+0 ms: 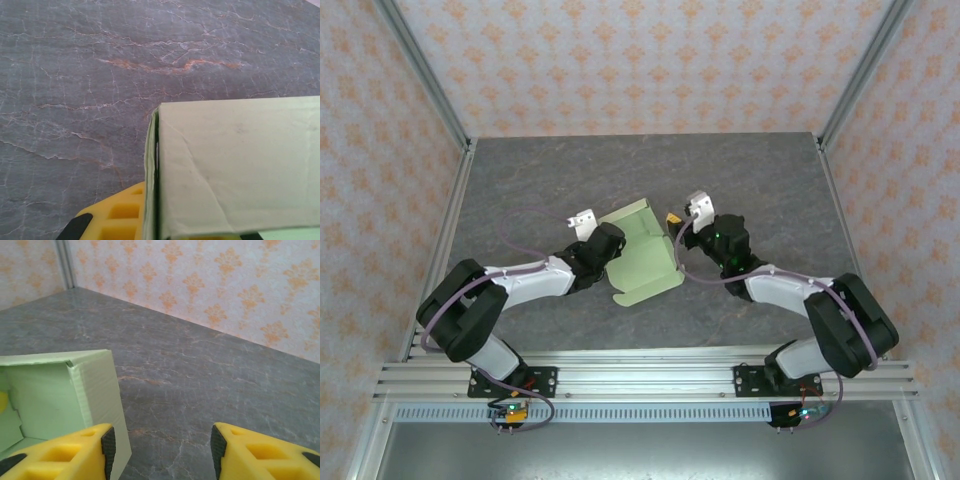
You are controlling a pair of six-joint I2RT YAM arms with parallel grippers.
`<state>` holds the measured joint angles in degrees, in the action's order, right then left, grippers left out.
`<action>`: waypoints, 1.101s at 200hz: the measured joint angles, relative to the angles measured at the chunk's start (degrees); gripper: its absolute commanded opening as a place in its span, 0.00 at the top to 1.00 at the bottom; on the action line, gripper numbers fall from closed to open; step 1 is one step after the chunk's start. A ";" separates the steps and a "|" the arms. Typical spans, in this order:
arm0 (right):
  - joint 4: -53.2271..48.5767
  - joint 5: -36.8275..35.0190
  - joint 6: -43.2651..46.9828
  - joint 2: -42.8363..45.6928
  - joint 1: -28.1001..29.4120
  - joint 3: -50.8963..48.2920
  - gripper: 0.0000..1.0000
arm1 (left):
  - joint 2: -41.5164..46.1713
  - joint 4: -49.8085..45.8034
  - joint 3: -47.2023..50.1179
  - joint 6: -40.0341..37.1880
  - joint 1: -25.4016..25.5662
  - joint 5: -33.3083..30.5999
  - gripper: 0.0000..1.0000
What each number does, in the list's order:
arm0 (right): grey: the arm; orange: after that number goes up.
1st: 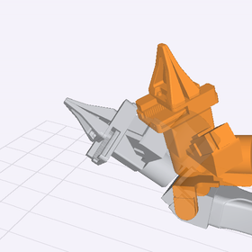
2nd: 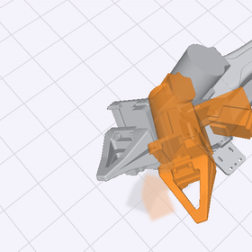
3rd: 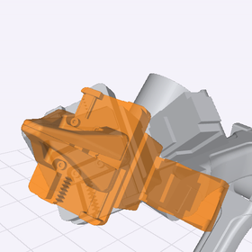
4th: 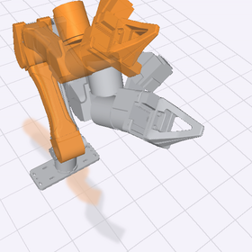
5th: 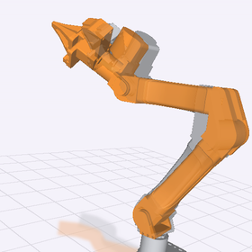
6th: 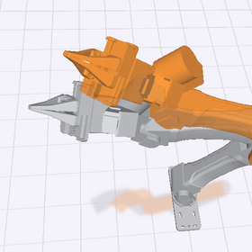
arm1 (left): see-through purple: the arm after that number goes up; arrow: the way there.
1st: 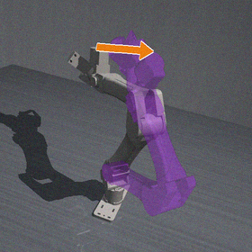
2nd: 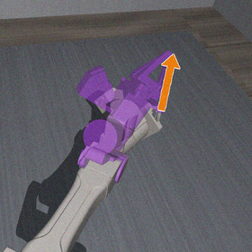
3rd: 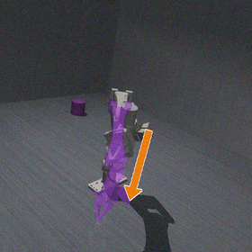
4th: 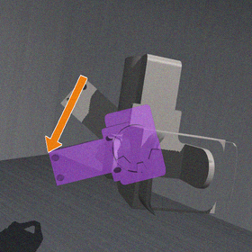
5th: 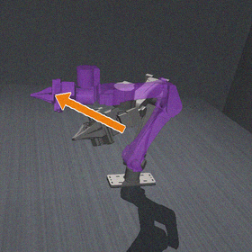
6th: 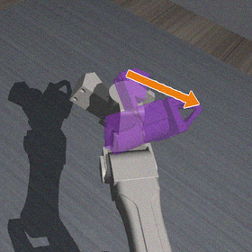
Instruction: Fold the paper box
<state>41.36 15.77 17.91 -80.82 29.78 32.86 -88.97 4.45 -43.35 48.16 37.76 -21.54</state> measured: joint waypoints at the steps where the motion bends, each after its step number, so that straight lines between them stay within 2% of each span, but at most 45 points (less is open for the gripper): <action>1: -0.46 0.31 0.20 0.00 -0.02 0.28 0.46 | 0.02 -0.04 0.00 0.00 0.00 -0.02 1.00; 42: -7.80 8.31 3.89 -3.32 0.59 8.28 0.45 | 0.22 -1.42 -0.13 0.72 0.02 0.04 1.00; 56: -9.75 8.94 5.25 -5.25 1.53 10.21 0.45 | 0.22 -1.51 -0.15 1.36 0.00 0.07 1.00; 78: -12.24 7.76 7.45 -8.83 3.67 12.98 0.51 | 0.22 -1.73 -0.35 1.84 0.00 0.09 1.00; 86: -12.20 5.97 8.20 -10.01 4.61 13.40 0.56 | 0.22 -1.75 -0.48 1.97 0.02 0.11 1.00; 93: -11.80 3.85 8.90 -11.15 5.46 13.57 0.66 | 0.22 -1.77 -0.57 2.14 0.00 0.11 1.00; 101: -10.95 0.72 9.81 -12.52 6.45 13.64 0.70 | 0.22 -1.81 -0.66 2.38 0.02 0.15 1.00; 143: -2.01 -16.39 10.21 -21.57 9.99 15.50 0.71 | 0.24 -2.47 -0.74 3.39 -0.02 1.77 1.00; 167: 2.08 -26.03 10.43 -25.77 12.52 18.64 0.65 | 0.24 -2.32 -0.79 4.44 -0.31 2.32 1.00; 205: 8.61 -39.50 10.12 -30.80 14.64 23.50 0.67 | 0.24 -1.18 -1.42 6.29 -0.72 3.52 1.00; 211: 9.68 -40.96 9.81 -31.41 14.78 23.85 0.70 | 0.24 -0.76 -1.73 6.47 -0.72 3.69 1.00; 220: 10.93 -42.53 9.31 -32.15 14.88 24.35 0.85 | 0.24 -0.26 -1.97 6.62 -0.74 3.93 1.00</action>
<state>52.29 -26.76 27.22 -112.97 44.66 57.21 -88.73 4.19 -45.32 54.78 37.01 -17.61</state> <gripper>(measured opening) 0.310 0.076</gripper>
